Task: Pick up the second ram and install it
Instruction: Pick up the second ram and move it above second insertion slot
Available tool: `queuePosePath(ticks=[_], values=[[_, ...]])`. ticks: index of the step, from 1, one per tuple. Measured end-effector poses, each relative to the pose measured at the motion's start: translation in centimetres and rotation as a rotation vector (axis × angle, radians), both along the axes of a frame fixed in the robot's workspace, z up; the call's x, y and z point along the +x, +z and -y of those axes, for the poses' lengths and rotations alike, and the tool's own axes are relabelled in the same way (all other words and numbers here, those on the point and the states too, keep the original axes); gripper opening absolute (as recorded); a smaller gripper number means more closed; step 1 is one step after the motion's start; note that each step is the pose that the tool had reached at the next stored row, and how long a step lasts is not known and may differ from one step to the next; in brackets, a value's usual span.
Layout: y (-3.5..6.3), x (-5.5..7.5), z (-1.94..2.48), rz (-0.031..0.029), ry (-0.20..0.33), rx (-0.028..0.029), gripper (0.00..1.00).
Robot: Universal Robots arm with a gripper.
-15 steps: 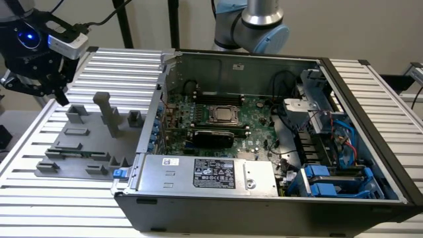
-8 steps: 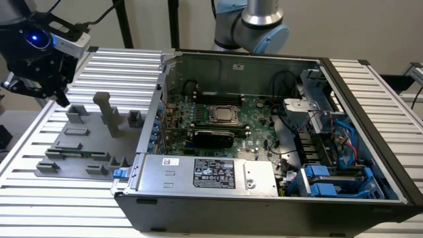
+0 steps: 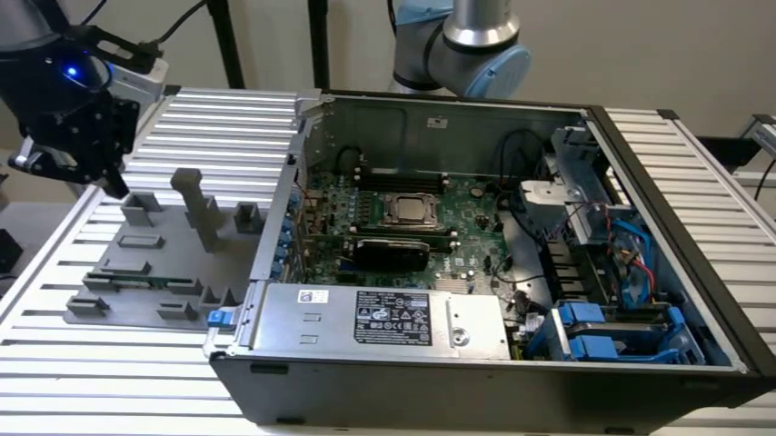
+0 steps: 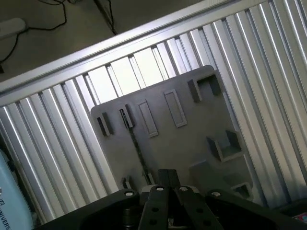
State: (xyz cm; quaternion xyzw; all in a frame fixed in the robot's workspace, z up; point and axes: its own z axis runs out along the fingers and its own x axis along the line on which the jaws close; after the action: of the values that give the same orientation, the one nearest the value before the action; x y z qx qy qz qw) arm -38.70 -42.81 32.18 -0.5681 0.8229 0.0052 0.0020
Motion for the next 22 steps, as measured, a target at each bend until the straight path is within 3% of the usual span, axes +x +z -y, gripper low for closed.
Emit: queuePosePath(ticks=[9,14,18,22], values=[[-0.42,0.01,0.00,-0.0019,0.163,-0.0025,0.11],[-0.59,0.00,0.00,-0.0029,0.248,-0.0066,0.11],[-0.68,-0.01,0.01,-0.0036,0.290,-0.0087,0.11],[-0.71,-0.01,0.05,-0.0034,0.293,-0.0090,0.11]])
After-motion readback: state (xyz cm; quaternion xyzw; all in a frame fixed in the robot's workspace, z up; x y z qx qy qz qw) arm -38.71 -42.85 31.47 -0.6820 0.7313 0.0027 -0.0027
